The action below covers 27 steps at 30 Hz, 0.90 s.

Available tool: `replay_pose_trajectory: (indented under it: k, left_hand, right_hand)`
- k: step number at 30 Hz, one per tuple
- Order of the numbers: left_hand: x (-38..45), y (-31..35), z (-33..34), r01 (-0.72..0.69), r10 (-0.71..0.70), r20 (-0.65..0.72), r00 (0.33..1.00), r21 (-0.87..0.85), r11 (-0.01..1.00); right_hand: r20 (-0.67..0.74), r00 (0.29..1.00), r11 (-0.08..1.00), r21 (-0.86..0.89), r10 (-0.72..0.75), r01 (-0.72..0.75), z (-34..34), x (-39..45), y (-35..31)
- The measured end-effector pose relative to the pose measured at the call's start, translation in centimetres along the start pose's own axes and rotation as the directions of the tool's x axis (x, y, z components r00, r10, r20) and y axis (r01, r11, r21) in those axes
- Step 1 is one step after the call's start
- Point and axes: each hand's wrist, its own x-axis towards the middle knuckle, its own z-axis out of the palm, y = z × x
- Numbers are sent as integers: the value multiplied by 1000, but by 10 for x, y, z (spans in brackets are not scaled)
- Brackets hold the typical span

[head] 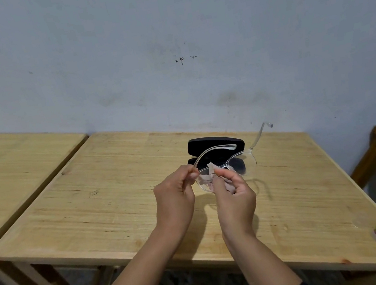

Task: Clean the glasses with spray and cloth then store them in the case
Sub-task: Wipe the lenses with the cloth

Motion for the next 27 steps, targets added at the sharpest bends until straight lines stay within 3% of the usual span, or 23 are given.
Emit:
replay_pose_trajectory:
  k: [12,18,27]
  left_hand:
    - [-5,7,8,-137,139,20,990,-92,986]
    - [-7,8,13,-109,110,-1,994,-130,986]
    - [1,0,6,-69,68,-16,998,-160,985]
  right_hand:
    - [-37,997,997,-52,-61,59,-7,9,2]
    - [79,997,999,30,7,-9,-5,7,-2]
    - [276,961,1000,-21,18,-13,-8,9,-8]
